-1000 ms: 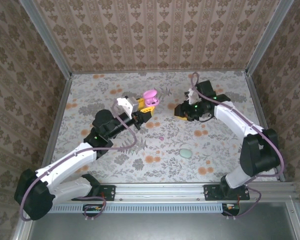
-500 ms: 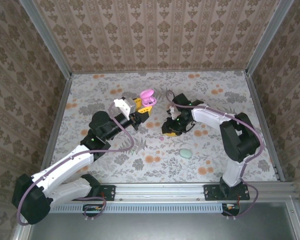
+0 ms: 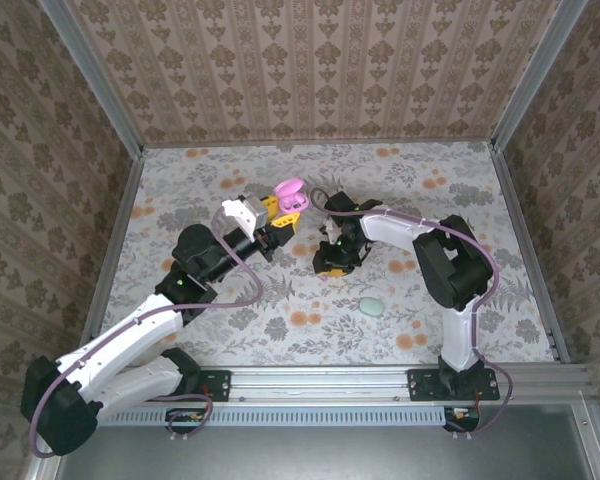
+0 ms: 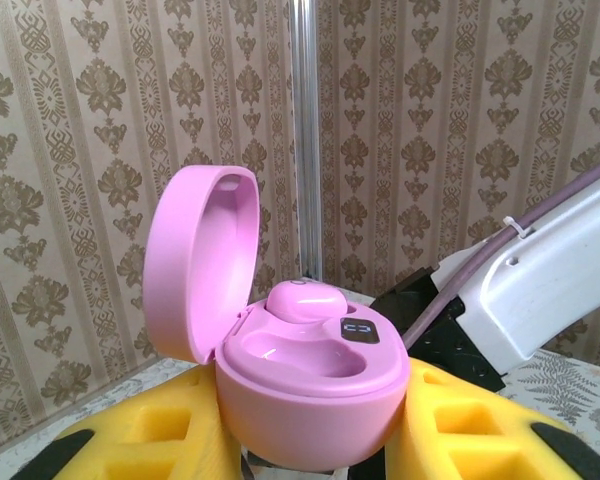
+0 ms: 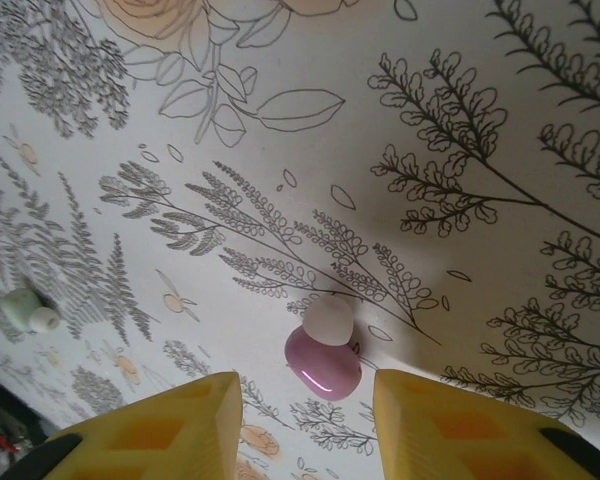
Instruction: Insert the wireless bluetooth earbuds into the charging case
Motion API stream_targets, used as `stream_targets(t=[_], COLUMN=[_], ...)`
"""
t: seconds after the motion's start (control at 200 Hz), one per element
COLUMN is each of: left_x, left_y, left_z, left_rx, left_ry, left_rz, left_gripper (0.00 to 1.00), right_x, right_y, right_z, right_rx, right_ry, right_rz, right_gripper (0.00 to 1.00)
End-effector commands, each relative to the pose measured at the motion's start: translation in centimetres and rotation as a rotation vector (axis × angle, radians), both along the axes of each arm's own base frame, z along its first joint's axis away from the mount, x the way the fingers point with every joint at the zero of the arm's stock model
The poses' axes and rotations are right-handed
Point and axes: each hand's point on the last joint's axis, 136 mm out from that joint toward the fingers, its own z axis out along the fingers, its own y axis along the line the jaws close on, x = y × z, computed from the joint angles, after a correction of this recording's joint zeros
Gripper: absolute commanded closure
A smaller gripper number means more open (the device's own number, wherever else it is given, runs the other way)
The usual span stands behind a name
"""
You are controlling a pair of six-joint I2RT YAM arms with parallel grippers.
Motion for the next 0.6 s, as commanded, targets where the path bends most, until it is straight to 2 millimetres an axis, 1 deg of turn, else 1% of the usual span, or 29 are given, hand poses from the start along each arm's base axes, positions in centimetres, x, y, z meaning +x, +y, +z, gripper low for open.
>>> stream_targets(t=[0.0, 0.195, 0.345, 0.445, 0.595], left_x=[0.1, 0.0, 0.2, 0.2, 0.3], left_y=[0.7, 0.7, 0.7, 0.7, 0.4], left_z=[0.6, 0.7, 0.7, 0.6, 0.7], left_rx=[-0.003, -0.003, -0.002, -0.001, -0.004], left_ry=[-0.033, -0.037, -0.033, -0.033, -0.03], left_rz=[0.028, 0.028, 0.028, 0.027, 0.018], left_gripper=[0.66, 0.66, 0.66, 0.66, 0.66], right_x=[-0.2, -0.5, -0.7, -0.6, -0.6], right_y=[-0.9, -0.9, -1.9, -2.9, -4.0], right_z=[-0.9, -1.7, -2.0, -1.6, -0.5], right_rx=[-0.102, -0.186, -0.264, -0.308, -0.349], right_ry=[0.0, -0.004, -0.022, -0.046, -0.083], right_rz=[0.033, 0.082, 0.096, 0.113, 0.153], right_gripper=[0.57, 0.56, 0.58, 0.59, 0.6])
